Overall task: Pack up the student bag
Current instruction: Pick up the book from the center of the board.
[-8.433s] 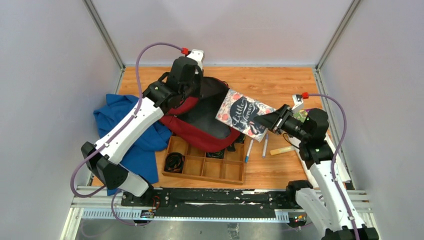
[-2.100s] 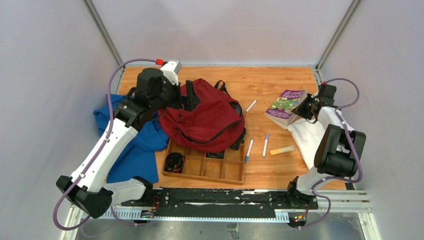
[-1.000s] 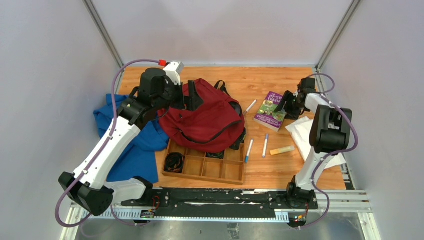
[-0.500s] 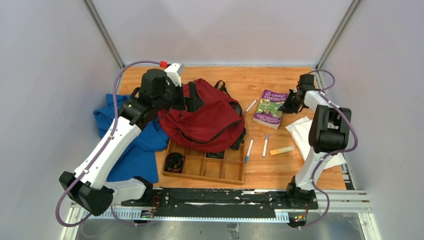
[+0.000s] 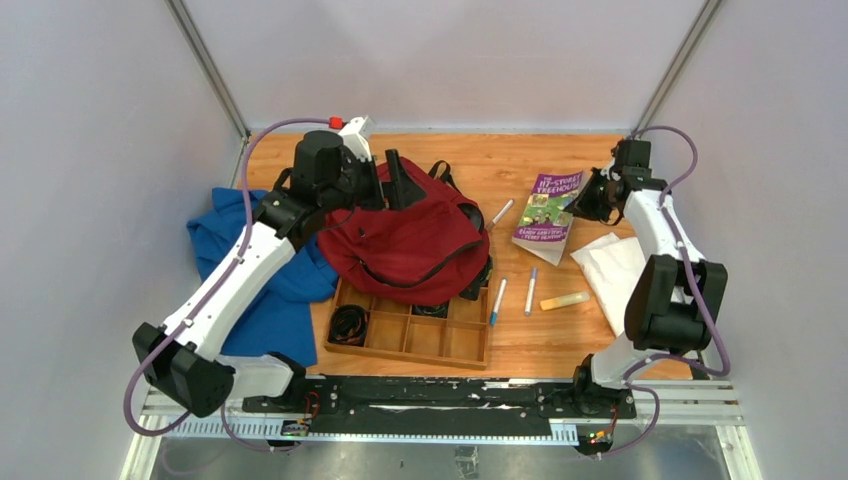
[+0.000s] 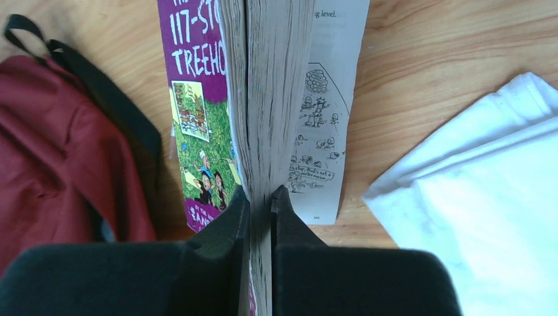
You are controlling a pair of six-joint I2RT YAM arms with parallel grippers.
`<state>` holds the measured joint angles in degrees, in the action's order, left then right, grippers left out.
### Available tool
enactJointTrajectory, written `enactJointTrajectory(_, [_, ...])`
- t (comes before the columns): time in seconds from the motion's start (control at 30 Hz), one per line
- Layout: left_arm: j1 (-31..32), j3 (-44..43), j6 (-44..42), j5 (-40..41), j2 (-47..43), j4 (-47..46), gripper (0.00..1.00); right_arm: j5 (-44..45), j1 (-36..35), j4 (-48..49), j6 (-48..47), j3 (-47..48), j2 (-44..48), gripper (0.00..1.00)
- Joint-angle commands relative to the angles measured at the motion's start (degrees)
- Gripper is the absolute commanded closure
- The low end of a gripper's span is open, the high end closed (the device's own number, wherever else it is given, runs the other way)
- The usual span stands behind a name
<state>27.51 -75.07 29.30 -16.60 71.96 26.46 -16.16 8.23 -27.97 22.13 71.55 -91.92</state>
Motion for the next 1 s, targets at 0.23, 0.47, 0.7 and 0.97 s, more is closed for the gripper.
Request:
enactJointTrajectory(0.23, [7.48,-5.61,9.54,-10.03,13.49,-17.13,0.0,-12.69,1.88,4.36,3.9,0.71,7.34,1.0])
enactJointTrajectory(0.47, [11.49,-22.39,4.85,-6.99,32.9,-12.08,0.0,-20.18,5.19,8.72,5.67,-2.93,10.83,1.0])
enactJointTrajectory(0.7, [11.69,-27.09,13.43,-16.16,43.98,-24.03,0.0,-24.96,7.15,9.48,7.62,-4.91,18.04,1.0])
enactJointTrajectory(0.97, [11.6,-28.64,24.01,-24.34,50.55,-35.18,0.0,-35.03,7.15,16.96,12.72,-8.22,22.04,1.0])
